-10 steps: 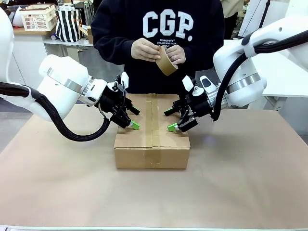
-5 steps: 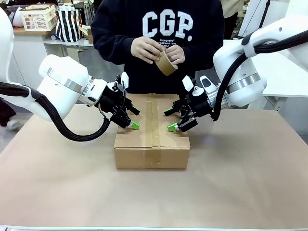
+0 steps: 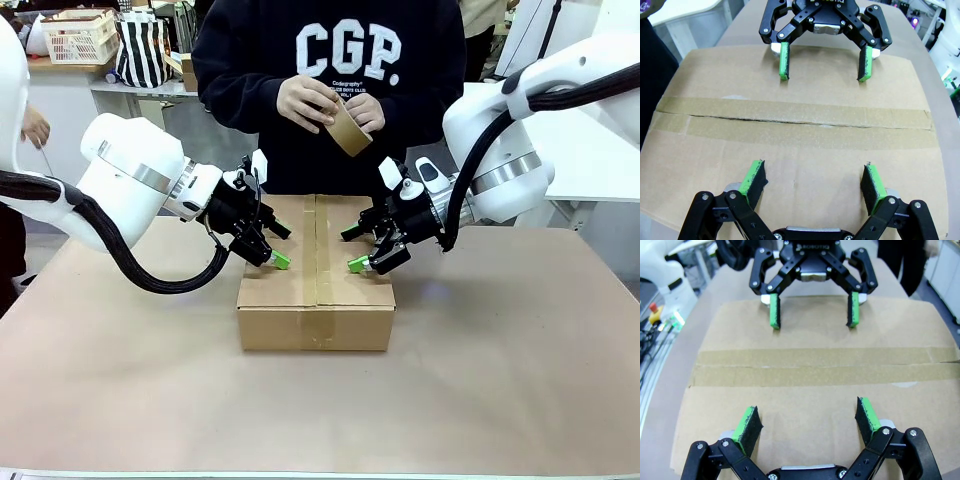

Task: Pack the gift set into the box.
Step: Press and hold the closed box until the human finishes sealing it.

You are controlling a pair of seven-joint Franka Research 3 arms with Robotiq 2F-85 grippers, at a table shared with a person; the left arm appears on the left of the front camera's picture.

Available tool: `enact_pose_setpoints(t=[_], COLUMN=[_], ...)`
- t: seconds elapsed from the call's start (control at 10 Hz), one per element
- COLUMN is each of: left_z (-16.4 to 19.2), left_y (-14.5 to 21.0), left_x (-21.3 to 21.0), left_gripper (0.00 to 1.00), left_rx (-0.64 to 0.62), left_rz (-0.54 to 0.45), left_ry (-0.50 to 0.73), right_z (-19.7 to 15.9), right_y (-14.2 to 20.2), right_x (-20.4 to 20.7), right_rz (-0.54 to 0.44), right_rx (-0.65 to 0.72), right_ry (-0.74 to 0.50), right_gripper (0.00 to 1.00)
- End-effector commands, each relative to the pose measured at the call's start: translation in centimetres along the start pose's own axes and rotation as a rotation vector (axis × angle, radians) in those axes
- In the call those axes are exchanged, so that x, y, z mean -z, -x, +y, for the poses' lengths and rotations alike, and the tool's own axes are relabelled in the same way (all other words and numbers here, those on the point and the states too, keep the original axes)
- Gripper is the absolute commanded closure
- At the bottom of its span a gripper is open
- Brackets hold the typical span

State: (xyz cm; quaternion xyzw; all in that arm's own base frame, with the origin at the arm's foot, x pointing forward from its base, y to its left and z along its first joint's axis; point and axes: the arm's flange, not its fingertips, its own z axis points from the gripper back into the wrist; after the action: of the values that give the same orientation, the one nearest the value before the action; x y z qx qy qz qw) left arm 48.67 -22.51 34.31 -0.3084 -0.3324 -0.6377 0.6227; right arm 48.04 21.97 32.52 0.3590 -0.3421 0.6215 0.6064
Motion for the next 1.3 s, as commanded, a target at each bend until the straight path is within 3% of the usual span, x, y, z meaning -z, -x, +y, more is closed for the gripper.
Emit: enact_pose_setpoints(t=[0.0, 1.2], left_z=[-0.12, -0.12], left_y=[0.31, 0.31], left_x=[0.1, 0.1], left_gripper=[0.0, 0.0], left_rx=[-0.002, -0.002], left_rz=[-0.001, -0.001], left_ry=[0.003, 0.003], right_z=[0.04, 0.04], right_y=[0.17, 0.17], right_x=[0.09, 0.09], right_rz=[0.0, 0.0], right_rx=[-0.014, -0.014], right_ry=[-0.002, -0.002], right_gripper=[0.0, 0.0])
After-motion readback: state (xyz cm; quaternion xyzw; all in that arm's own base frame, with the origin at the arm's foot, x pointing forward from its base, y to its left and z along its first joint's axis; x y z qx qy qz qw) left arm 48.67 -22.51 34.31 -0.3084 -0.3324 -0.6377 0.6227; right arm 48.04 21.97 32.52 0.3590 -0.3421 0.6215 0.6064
